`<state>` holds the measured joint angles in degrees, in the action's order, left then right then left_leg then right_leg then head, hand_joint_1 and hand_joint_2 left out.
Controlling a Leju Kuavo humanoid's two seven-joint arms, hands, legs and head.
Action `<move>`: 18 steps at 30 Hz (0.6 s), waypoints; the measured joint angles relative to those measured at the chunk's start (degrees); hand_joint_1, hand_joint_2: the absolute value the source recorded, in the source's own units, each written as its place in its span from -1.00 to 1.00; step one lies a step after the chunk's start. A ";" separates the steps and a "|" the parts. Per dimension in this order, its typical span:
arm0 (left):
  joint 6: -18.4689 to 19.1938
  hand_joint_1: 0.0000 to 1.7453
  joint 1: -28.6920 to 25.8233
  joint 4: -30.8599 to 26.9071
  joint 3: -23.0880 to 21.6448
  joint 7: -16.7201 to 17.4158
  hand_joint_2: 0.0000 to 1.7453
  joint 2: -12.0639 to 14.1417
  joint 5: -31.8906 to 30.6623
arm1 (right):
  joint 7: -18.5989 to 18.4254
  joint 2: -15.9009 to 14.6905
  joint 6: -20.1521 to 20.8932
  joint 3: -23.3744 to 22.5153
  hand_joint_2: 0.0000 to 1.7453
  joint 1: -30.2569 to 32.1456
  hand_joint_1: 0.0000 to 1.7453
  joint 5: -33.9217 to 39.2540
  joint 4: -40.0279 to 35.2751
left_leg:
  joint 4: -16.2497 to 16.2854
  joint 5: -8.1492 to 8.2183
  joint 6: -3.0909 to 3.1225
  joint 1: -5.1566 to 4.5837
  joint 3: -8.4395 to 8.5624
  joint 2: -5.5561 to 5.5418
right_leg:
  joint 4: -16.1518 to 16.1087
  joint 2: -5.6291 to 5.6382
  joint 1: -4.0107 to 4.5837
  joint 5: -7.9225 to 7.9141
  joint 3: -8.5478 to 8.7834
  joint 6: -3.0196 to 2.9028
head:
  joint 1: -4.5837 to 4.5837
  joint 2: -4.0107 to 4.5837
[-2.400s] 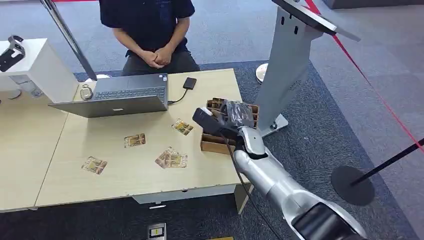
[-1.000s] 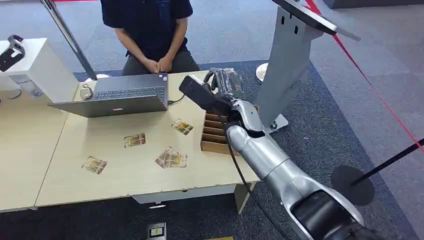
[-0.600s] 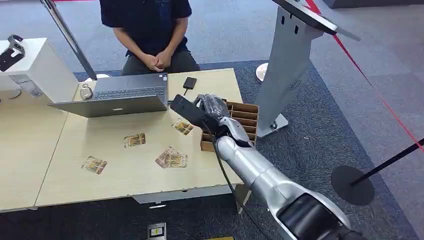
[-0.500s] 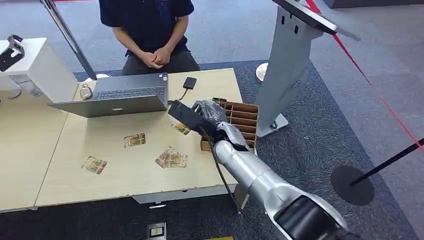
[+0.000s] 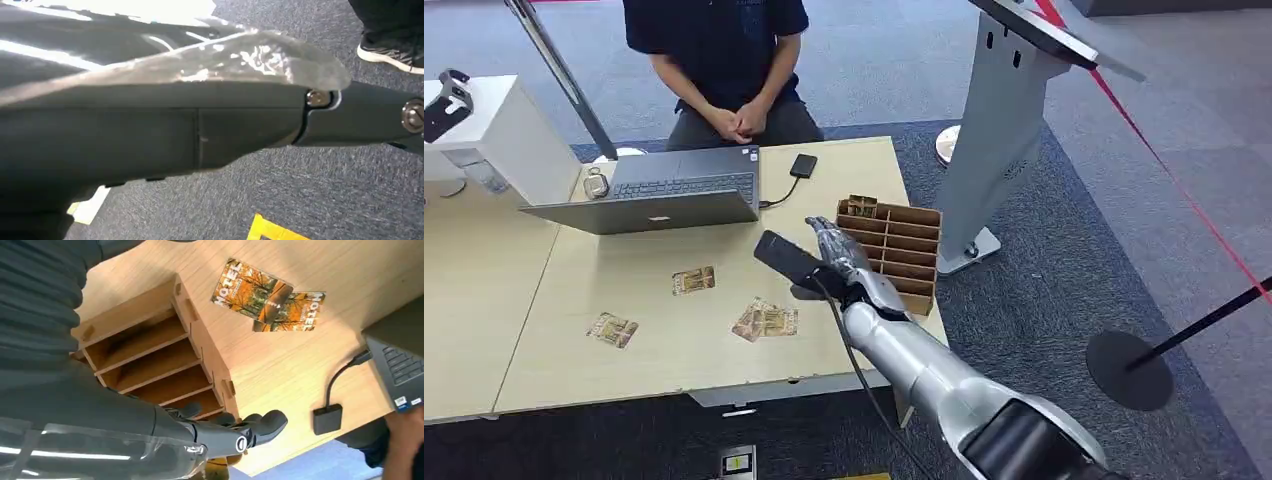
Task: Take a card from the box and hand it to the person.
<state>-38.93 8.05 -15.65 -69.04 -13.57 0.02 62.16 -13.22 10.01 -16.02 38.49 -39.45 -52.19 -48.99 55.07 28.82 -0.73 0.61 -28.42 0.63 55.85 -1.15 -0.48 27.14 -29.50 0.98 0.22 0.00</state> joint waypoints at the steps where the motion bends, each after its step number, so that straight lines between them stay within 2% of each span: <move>1: 0.00 -1.00 0.00 0.00 0.00 0.00 -1.00 0.00 0.00 | 0.00 -0.01 0.00 0.00 1.00 0.07 -1.00 0.00 -0.03 | 0.00 0.00 0.00 0.00 0.00 0.00 | 0.00 0.00 0.00 0.00 0.00 0.00 | 0.00 0.00; 18: 0.00 -1.00 -0.04 0.04 0.13 0.00 -1.00 -0.02 -0.17 | 0.00 -0.53 0.02 0.00 1.00 0.76 -1.00 -0.20 -1.82 | 0.00 0.00 0.00 0.00 -0.01 0.00 | 0.00 0.00 0.00 0.00 0.01 0.00 | 0.07 0.00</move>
<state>-38.93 8.01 -15.61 -68.91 -13.57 0.00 61.99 -13.22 9.48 -16.00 38.49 -38.69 -52.39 -50.81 55.07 28.82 -0.73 0.61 -28.43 0.63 55.85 -1.15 -0.48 27.14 -29.50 0.98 0.28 0.00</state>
